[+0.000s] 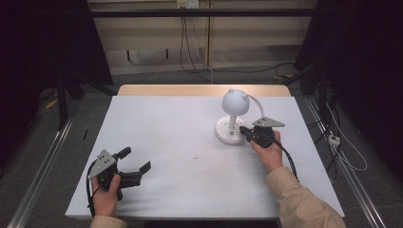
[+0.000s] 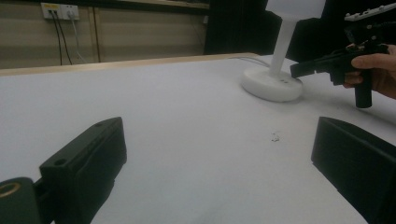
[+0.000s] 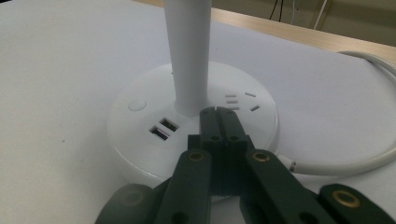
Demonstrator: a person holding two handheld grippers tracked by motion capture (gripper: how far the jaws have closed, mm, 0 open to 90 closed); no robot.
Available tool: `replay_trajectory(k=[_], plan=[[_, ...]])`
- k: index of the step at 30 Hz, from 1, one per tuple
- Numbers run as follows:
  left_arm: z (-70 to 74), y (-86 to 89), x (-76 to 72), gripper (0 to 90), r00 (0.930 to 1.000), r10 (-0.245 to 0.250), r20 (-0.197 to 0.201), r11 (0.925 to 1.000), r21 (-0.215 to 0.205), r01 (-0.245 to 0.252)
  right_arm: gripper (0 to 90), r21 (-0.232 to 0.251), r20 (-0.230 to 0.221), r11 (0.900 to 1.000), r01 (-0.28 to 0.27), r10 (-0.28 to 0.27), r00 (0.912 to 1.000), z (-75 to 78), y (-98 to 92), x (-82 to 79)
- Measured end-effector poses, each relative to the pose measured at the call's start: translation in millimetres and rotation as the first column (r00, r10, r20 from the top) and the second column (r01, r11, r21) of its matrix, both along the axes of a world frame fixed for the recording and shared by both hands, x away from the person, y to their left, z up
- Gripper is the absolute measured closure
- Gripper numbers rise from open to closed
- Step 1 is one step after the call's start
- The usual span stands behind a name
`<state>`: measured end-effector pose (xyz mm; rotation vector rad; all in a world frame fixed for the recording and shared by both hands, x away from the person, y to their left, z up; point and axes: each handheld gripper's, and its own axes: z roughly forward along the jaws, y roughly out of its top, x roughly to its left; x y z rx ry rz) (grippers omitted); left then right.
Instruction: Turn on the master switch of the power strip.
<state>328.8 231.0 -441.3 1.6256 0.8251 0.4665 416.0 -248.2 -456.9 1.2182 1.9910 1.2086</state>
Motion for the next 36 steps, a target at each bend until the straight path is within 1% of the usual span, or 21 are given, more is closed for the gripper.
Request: replay_trajectory(k=[6, 9, 19, 22, 24, 31, 34, 36], plan=[[0.1, -0.3, -0.3, 3.0, 1.0, -0.001, 0.0, 1.0, -0.001, 0.001, 90.0, -0.008, 0.016, 1.0, -0.007, 0.008, 0.9999, -1.4, 1.5, -0.1], [-0.1, -0.2, -0.1, 3.0, 1.0, 0.0, -0.001, 1.0, 0.0, 0.0, 90.0, -0.015, 0.016, 1.0, -0.008, 0.009, 0.9998, -1.4, 1.8, -0.1], [-0.5, -1.7, 0.0, 3.0, 1.0, -0.006, -0.002, 1.0, -0.001, 0.006, 90.0, -0.014, 0.021, 1.0, -0.015, 0.016, 0.9997, -2.4, 1.1, -0.1], [-0.7, -2.9, -0.1, 3.0, 0.9999, -0.01, -0.004, 1.0, -0.001, 0.01, 90.0, -0.003, 0.015, 1.0, -0.016, 0.016, 0.9998, -2.5, 0.3, 0.2], [-0.6, -3.6, 0.0, 3.1, 0.9999, -0.01, -0.003, 0.9999, -0.002, 0.01, 90.0, -0.009, 0.015, 1.0, -0.018, 0.018, 0.9997, -2.4, 0.6, 0.1], [-0.6, -4.4, 0.1, 3.1, 0.9999, -0.015, -0.003, 0.9999, 0.0, 0.015, 90.0, -0.008, 0.011, 1.0, -0.019, 0.019, 0.9998, -2.8, 0.4, 0.3], [-0.5, -4.6, 0.2, 3.1, 0.9999, -0.015, -0.003, 0.9999, 0.001, 0.015, 90.0, 0.008, 0.005, 1.0, -0.018, 0.018, 0.9998, -3.3, -0.6, 0.7], [-0.4, -4.6, 0.2, 3.1, 0.9999, -0.015, -0.001, 0.9999, 0.0, 0.015, 90.0, 0.006, 0.005, 1.0, -0.019, 0.019, 0.9998, -3.2, -0.6, 0.9]])
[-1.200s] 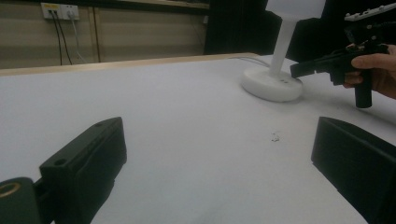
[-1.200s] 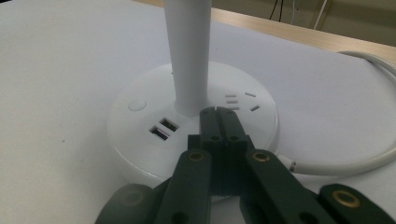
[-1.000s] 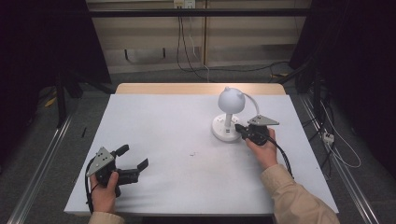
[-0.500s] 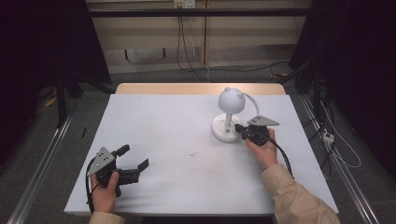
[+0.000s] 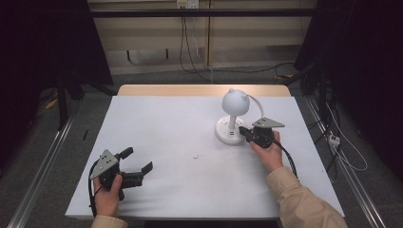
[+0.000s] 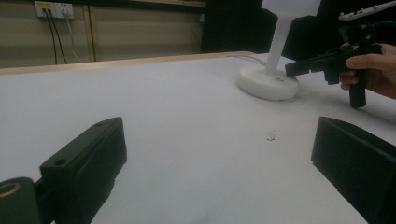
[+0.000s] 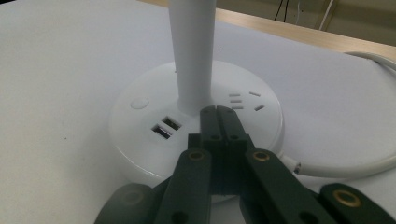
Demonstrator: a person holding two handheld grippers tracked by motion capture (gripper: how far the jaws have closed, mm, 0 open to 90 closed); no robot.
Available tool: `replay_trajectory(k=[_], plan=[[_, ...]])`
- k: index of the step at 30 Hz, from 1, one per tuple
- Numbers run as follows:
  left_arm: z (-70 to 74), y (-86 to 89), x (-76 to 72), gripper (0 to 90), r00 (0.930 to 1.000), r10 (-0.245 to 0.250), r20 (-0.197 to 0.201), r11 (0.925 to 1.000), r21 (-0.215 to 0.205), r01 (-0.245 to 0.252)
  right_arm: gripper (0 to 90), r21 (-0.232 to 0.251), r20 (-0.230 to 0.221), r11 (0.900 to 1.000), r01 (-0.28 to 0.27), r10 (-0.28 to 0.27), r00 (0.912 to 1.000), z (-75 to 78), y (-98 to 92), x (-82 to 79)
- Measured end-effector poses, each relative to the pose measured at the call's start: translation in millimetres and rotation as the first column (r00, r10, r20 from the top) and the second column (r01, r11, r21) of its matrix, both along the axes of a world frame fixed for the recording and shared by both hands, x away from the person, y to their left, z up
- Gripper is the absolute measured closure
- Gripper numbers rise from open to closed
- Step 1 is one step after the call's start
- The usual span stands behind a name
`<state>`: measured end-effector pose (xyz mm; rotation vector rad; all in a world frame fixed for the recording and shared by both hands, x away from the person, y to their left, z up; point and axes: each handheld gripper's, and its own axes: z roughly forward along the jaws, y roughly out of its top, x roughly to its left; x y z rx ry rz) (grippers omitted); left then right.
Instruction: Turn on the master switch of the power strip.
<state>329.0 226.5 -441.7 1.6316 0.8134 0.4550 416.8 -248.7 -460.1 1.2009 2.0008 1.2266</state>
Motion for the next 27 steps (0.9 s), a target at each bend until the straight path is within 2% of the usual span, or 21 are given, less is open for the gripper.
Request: replay_trajectory(k=[27], plan=[[0.9, -2.0, -0.3, 3.1, 1.0, -0.001, 0.003, 1.0, 0.0, 0.001, 90.0, -0.018, 0.008, 1.0, 0.008, -0.007, 0.9999, -1.1, 2.1, -1.3]])
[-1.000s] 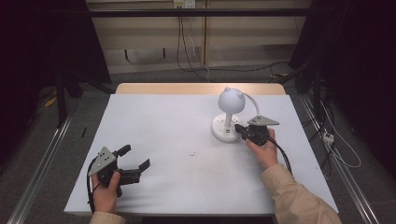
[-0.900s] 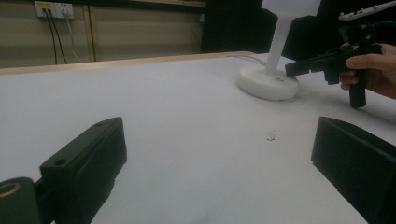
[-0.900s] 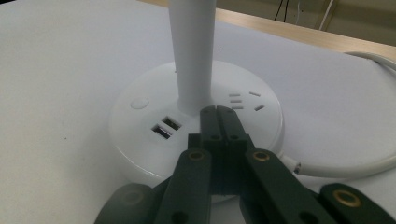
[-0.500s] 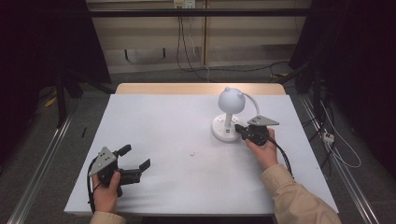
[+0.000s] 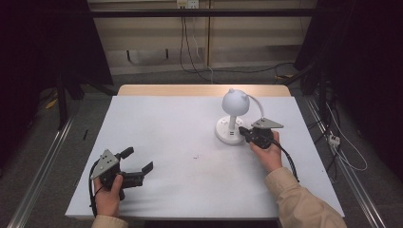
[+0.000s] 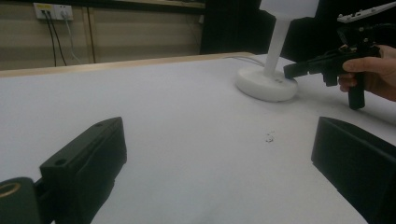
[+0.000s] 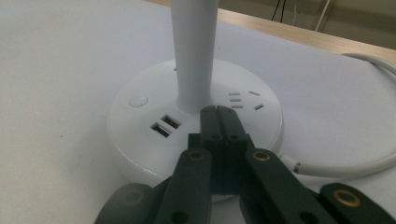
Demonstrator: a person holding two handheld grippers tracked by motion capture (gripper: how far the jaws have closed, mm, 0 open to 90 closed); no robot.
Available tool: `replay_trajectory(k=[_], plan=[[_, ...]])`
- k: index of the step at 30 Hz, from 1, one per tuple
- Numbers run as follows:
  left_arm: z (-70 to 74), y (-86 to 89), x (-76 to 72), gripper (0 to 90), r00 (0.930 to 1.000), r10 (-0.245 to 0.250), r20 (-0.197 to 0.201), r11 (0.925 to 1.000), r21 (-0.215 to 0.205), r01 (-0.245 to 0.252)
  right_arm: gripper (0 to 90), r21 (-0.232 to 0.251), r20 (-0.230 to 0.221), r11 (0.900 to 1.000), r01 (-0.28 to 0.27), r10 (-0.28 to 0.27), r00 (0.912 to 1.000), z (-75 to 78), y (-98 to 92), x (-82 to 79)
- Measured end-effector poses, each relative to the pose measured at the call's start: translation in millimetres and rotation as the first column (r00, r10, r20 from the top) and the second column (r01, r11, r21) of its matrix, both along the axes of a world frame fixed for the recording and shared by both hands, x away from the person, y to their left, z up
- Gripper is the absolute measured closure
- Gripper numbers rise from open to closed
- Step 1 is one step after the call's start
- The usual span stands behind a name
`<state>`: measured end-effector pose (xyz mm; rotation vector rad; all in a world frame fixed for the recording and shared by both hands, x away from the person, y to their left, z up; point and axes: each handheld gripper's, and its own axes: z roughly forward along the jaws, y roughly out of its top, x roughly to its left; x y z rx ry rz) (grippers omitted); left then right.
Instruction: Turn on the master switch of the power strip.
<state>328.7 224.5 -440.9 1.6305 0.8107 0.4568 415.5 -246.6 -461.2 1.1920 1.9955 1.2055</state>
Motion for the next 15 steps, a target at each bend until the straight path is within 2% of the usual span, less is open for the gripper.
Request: replay_trajectory(k=[11, 15], plan=[[0.0, -0.7, 0.5, 3.1, 1.0, -0.002, 0.0, 1.0, 0.0, 0.002, 90.0, 0.008, -0.002, 1.0, 0.0, 0.0, 1.0, -0.4, -0.5, 0.3], [-0.1, -0.8, 0.5, 3.1, 1.0, -0.002, 0.0, 1.0, 0.0, 0.002, 90.0, -0.005, -0.002, 1.0, 0.004, -0.004, 1.0, 0.0, 0.6, 0.0]])
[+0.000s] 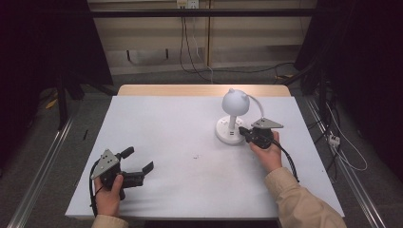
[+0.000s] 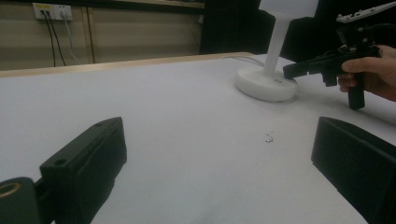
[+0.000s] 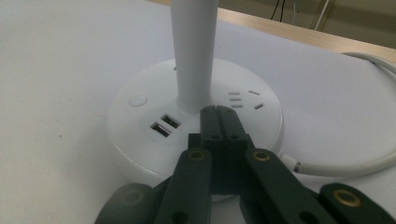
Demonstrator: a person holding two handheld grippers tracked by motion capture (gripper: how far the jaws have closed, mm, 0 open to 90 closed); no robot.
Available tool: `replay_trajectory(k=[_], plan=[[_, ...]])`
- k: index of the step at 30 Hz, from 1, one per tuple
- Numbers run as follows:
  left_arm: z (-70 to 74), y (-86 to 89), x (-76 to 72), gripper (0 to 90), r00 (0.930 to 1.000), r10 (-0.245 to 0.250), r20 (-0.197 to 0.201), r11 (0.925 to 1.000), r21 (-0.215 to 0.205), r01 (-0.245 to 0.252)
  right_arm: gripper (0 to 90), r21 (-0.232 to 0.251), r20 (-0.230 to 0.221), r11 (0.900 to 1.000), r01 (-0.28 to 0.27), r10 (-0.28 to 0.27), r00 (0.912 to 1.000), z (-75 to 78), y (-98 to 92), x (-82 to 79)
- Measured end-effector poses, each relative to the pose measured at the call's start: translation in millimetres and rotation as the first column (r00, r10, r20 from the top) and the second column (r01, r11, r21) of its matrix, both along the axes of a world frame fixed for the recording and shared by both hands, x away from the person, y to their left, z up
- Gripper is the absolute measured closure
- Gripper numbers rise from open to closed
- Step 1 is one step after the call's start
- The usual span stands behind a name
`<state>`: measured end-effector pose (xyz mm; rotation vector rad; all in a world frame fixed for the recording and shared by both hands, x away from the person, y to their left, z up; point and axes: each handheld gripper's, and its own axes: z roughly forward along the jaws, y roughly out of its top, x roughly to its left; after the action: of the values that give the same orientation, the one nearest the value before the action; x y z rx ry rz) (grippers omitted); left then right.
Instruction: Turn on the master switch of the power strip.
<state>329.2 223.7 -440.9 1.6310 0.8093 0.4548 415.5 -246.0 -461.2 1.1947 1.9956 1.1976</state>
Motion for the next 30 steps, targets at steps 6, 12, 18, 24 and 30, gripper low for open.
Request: replay_trajectory(k=[6, 12, 18, 24, 30], plan=[[0.0, -0.2, 0.1, 3.1, 1.0, -0.001, 0.0, 1.0, 0.001, 0.001, 90.0, -0.004, -0.001, 1.0, -0.002, 0.002, 1.0, 0.0, 0.0, 0.3], [0.2, -0.5, 0.1, 3.1, 1.0, 0.0, 0.001, 1.0, 0.0, 0.0, 90.0, -0.008, 0.004, 1.0, -0.001, 0.001, 1.0, -0.6, 0.2, 0.4], [0.4, -0.9, 0.4, 3.1, 1.0, -0.004, 0.003, 1.0, 0.003, 0.004, 90.0, -0.024, -0.003, 1.0, 0.003, -0.003, 1.0, 0.9, 2.1, 0.6], [0.4, -0.7, 0.5, 3.1, 1.0, -0.003, 0.004, 1.0, 0.003, 0.003, 90.0, -0.034, 0.001, 0.999, 0.001, -0.001, 1.0, 0.1, 2.9, 0.0], [-0.7, 0.6, 1.0, 3.1, 1.0, 0.002, -0.001, 1.0, -0.002, -0.002, 90.0, -0.021, -0.001, 1.0, 0.01, -0.01, 1.0, 1.9, 2.9, -0.3]])
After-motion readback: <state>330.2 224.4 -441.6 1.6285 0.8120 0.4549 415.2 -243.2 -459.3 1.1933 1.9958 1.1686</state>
